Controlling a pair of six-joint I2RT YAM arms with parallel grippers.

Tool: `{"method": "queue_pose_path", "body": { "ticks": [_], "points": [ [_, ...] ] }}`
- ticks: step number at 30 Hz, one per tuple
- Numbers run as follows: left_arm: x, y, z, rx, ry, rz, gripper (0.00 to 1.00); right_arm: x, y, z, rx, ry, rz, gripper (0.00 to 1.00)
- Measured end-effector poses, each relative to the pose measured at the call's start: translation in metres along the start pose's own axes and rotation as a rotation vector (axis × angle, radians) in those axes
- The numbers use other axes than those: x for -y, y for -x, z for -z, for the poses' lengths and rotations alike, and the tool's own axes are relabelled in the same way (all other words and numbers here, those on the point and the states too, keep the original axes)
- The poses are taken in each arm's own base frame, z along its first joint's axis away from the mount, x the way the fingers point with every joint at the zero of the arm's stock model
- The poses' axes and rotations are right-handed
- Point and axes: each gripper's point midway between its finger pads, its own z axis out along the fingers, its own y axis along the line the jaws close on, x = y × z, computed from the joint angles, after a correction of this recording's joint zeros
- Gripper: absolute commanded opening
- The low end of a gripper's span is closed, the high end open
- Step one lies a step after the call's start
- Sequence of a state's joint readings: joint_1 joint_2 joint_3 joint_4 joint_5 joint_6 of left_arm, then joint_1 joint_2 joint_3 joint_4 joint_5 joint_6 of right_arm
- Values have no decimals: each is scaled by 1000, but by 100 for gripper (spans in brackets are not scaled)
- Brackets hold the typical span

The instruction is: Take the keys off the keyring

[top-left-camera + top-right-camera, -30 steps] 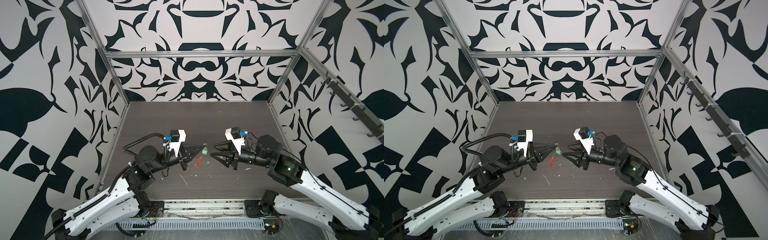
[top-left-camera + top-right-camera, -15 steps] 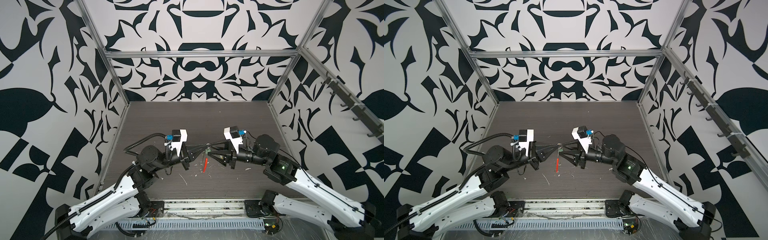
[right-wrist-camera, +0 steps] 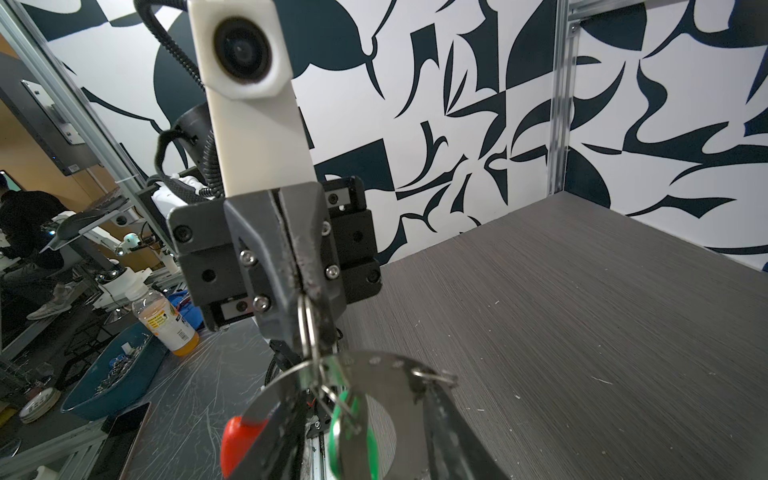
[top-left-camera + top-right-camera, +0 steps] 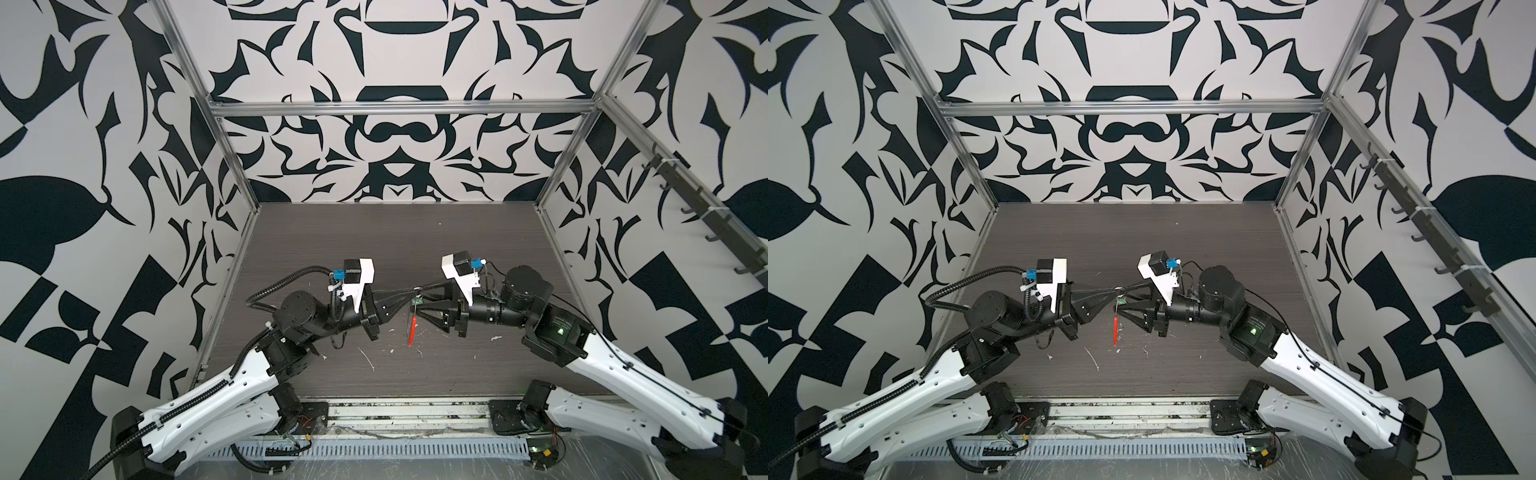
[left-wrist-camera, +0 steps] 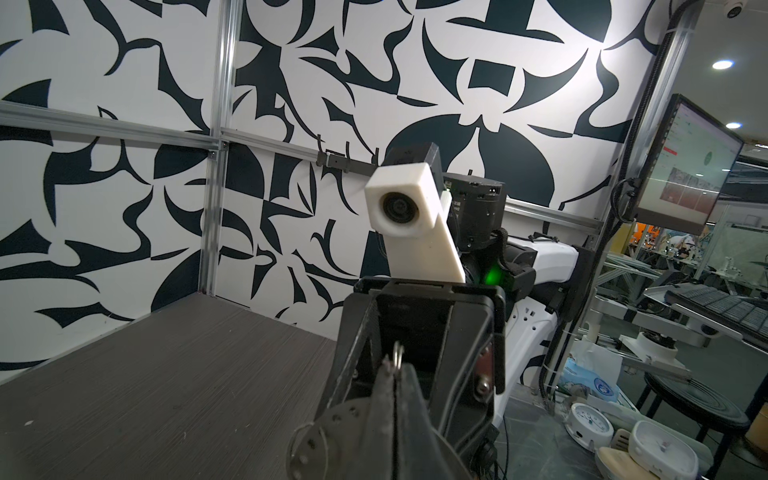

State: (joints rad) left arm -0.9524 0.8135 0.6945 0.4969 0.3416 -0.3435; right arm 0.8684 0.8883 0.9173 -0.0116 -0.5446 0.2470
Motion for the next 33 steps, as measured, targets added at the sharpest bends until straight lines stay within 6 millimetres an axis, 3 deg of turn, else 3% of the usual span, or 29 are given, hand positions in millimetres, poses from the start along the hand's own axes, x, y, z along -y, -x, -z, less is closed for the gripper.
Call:
{"method": "queue_pose_path", "body": {
  "ticks": [8, 15, 33],
  "points": [
    [3, -1, 2, -8, -13, -1, 0, -12, 7, 16, 23, 6, 21, 47],
    [5, -1, 2, -10, -21, -2, 0, -21, 34, 29, 111, -4, 59, 34],
    [5, 0, 3, -6, -17, -2, 0, -16, 34, 12, 107, 31, -3, 4]
  ]
}}
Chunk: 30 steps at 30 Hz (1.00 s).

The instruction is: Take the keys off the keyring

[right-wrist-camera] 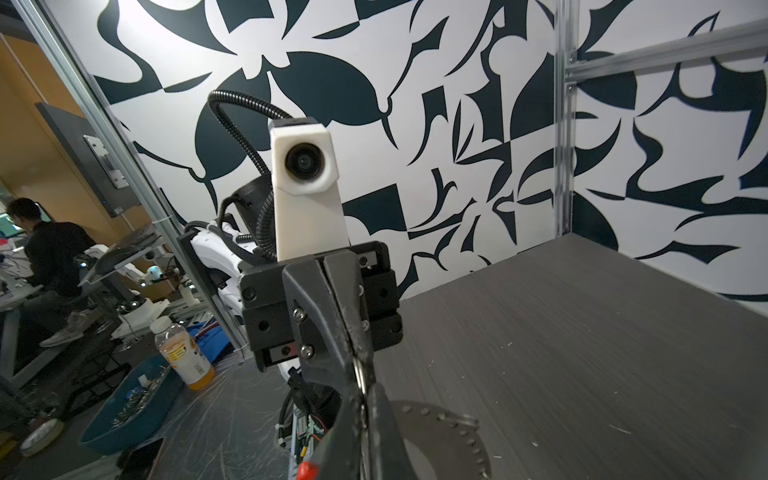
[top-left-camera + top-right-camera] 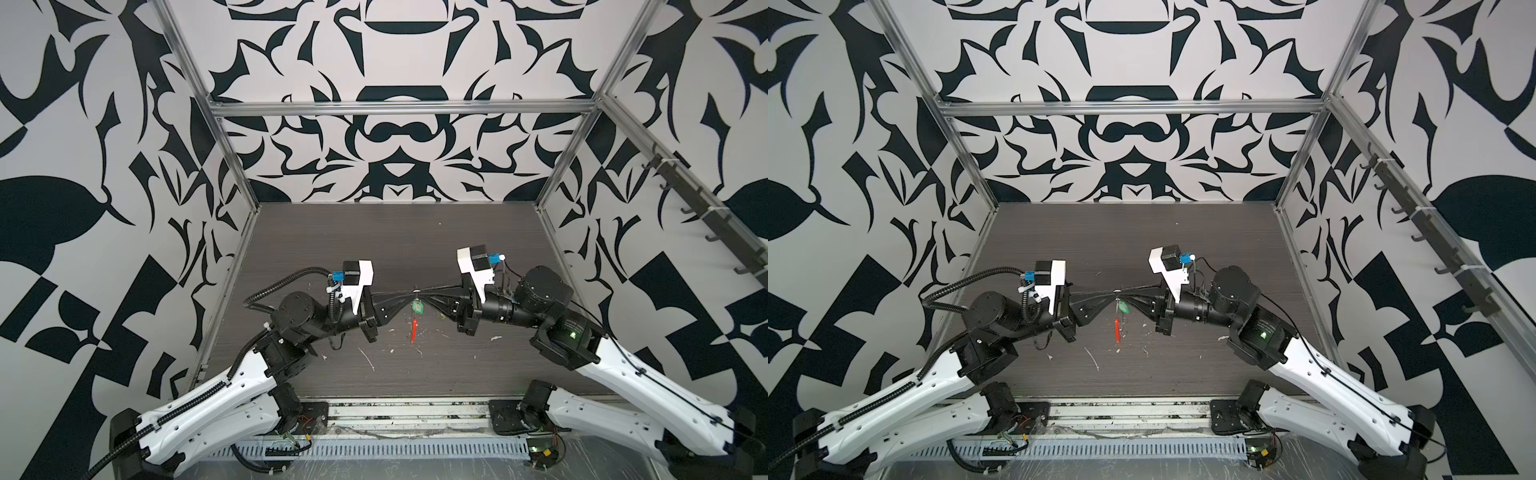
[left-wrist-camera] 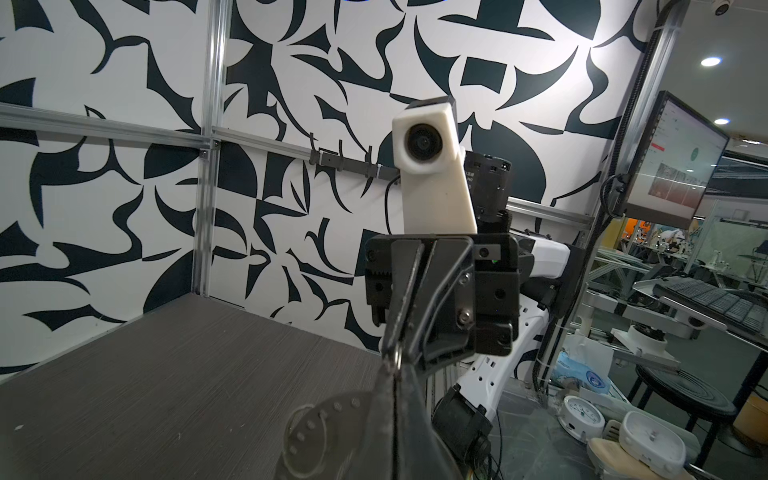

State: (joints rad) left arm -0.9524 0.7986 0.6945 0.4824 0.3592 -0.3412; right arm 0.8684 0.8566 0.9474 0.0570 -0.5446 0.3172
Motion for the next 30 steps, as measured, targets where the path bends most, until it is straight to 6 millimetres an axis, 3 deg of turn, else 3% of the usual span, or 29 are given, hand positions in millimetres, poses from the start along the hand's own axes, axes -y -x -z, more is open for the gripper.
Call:
{"method": "queue_pose_path", "body": {
  "ticks": [12, 17, 24, 30],
  "points": [
    [-1, 0, 0, 0, 7, 1, 0, -2, -1, 0, -9, 14, -5, 0],
    [-5, -8, 4, -37, 38, 16, 28, -2, -6, 2, -81, -12, -14, 0],
    [-5, -14, 19, -114, 99, 24, 35, -3, -9, 6, -240, -47, 28, 0],
    [-5, -23, 18, -205, 105, 35, 38, 7, -32, 1, -440, -62, 27, 0]
  ]
}}
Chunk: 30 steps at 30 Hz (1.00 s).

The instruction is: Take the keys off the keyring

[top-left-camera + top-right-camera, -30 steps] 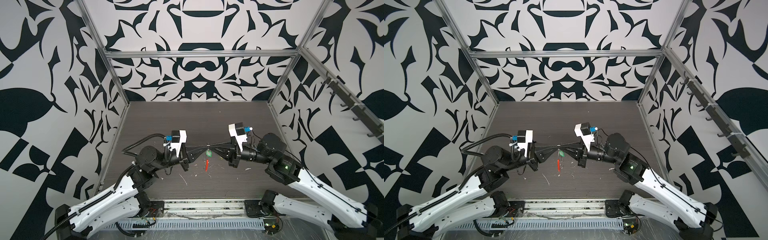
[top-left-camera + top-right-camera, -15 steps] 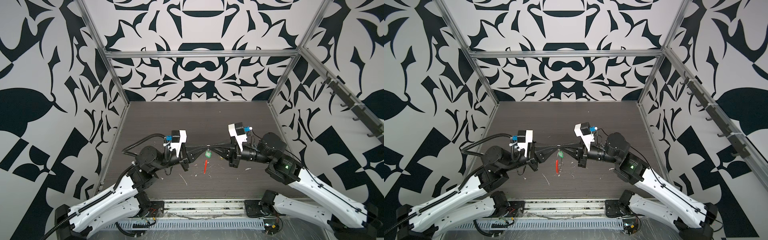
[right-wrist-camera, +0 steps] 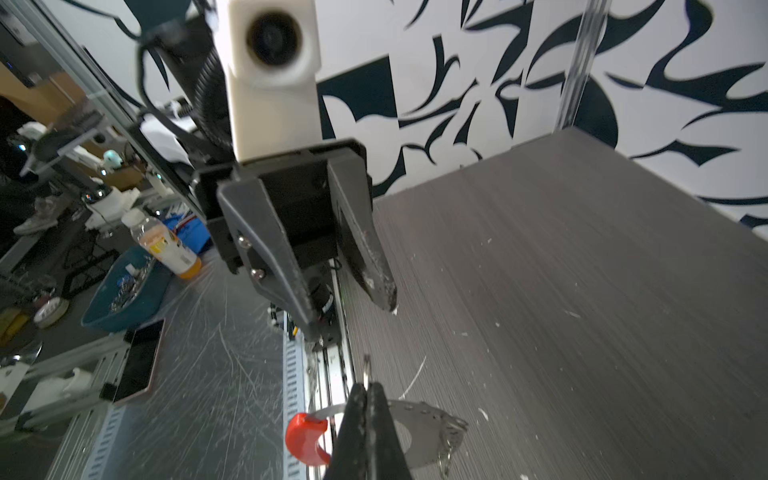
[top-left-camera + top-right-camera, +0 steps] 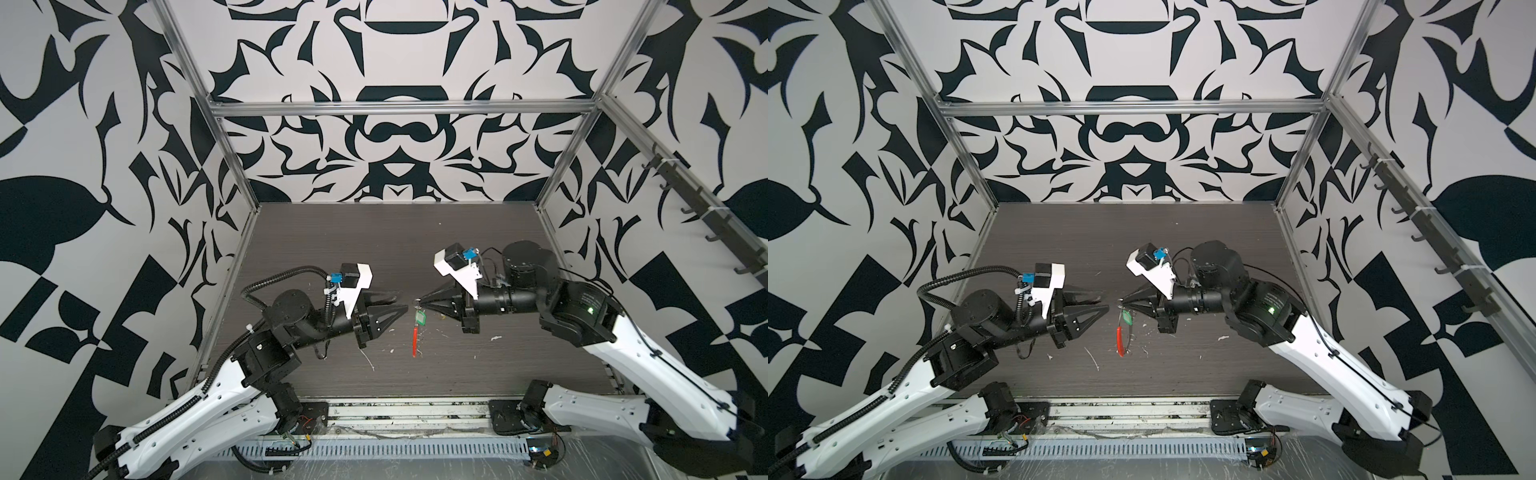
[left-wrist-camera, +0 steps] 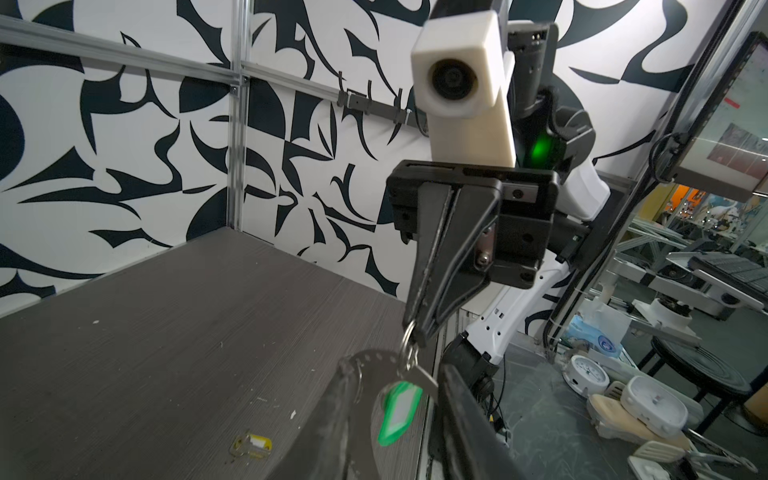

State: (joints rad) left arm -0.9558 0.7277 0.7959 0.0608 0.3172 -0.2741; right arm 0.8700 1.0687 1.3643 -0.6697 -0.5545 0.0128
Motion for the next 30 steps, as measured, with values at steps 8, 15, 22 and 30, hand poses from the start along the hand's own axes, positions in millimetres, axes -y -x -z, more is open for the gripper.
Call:
{"method": "queue_pose_path", "body": {
  "ticks": [8, 15, 22, 30],
  "points": [
    [-2, -39, -18, -176, -50, 49, 32, 3, -29, -5, -177, 6, -14, 0],
    [2, -48, -19, -230, -83, 62, 33, -5, -29, 5, -212, 27, 22, 0],
    [10, -44, -19, -234, -125, 54, 33, -6, -37, 2, -260, 49, 24, 0],
    [14, -48, -25, -260, -165, 63, 28, -5, -41, 0, -279, 54, 17, 0]
  ]
}}
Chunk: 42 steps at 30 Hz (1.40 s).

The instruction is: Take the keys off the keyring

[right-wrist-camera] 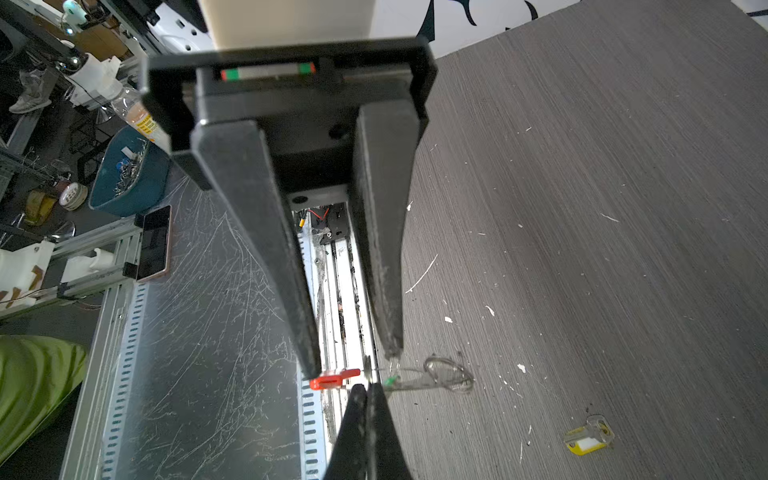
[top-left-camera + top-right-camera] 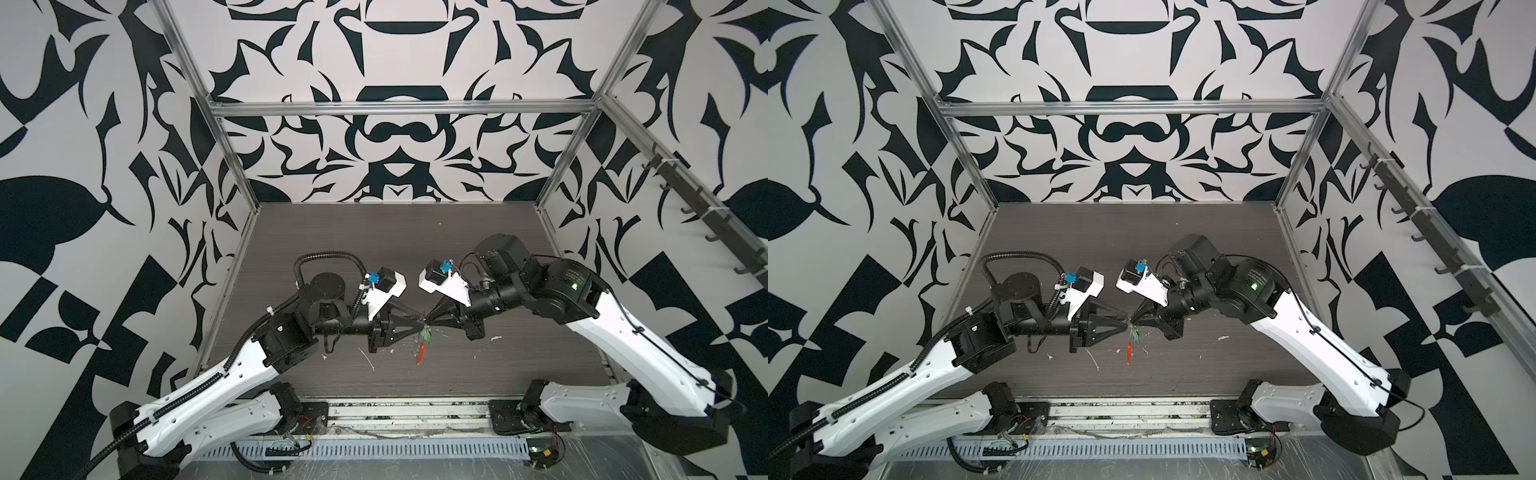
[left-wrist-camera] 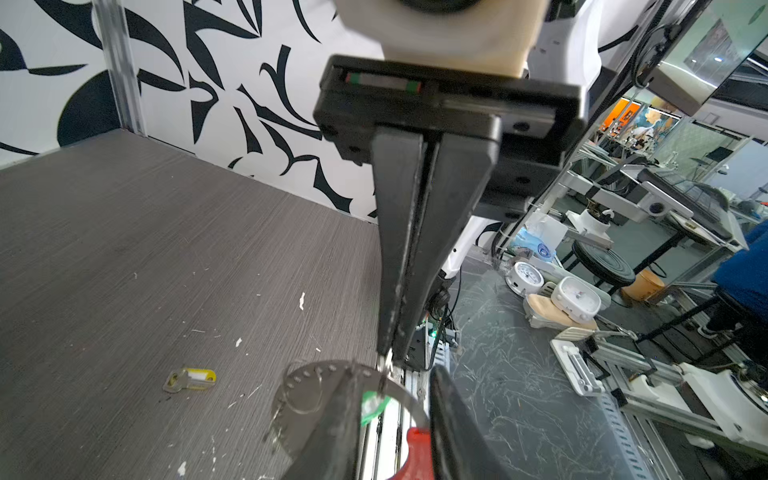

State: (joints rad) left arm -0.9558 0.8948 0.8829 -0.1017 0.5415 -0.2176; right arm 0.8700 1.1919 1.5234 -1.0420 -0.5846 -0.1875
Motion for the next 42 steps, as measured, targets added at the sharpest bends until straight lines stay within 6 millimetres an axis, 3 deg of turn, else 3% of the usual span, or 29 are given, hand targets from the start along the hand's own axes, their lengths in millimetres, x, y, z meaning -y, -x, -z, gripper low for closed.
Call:
{"method": "queue_pose_path", "body": {
  "ticks": [5, 15, 25, 26, 29, 34, 39, 42],
  "points": [
    [0, -1, -3, -18, -8, 10, 26, 0, 0, 0, 1, 3, 0, 0],
    [1, -3, -5, -37, -26, 27, 0, 0, -1, 1, -6, -1, -6, 0],
    [0, 1, -6, -16, -21, 32, 0, 0, 2, 3, 12, -8, -25, 0],
    [-1, 3, -5, -1, -19, 28, 0, 0, 3, 4, 23, -12, -27, 1],
    [-2, 10, -1, 66, 5, 0, 0, 2, 11, 8, 83, -34, -38, 23],
    [-10, 14, 10, 202, 80, -51, 0, 5, 37, 24, 282, -102, -8, 35],
    [-14, 33, 22, 354, 133, -97, 0, 7, 41, 44, 478, -174, 3, 41],
    [-13, 47, 28, 426, 144, -123, 0, 10, 39, 47, 554, -187, -10, 45]
  ]
}}
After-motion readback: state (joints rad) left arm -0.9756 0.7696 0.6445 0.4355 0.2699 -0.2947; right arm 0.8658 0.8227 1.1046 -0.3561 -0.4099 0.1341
